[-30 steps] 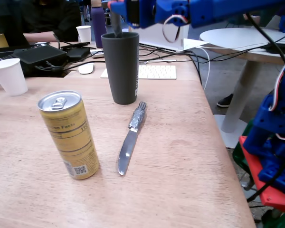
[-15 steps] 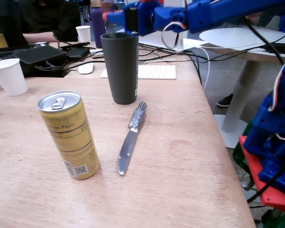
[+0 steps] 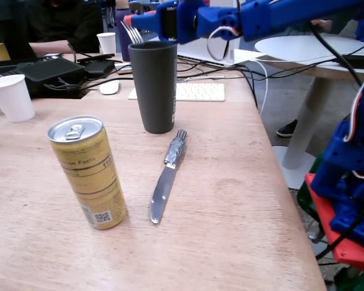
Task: Grab the fork and place it in gray glass
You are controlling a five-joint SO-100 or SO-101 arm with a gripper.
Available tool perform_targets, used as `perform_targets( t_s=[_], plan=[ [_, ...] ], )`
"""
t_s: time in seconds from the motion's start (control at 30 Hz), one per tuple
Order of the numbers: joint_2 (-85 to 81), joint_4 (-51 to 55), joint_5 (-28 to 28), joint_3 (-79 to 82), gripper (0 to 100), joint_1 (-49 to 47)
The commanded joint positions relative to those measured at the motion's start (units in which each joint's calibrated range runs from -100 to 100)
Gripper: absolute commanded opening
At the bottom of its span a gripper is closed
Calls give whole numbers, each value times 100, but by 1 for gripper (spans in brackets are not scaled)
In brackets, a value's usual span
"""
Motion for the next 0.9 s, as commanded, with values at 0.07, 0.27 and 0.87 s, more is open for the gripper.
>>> perform_targets(
  t_s=[0.07, 0.27, 0.87],
  plan=[
    [-1193, -4, 39, 745, 22, -33],
    [-3706, -4, -10, 2972, 22, -524],
    [-8260, 3592, -24, 7267, 21, -2707]
  ],
)
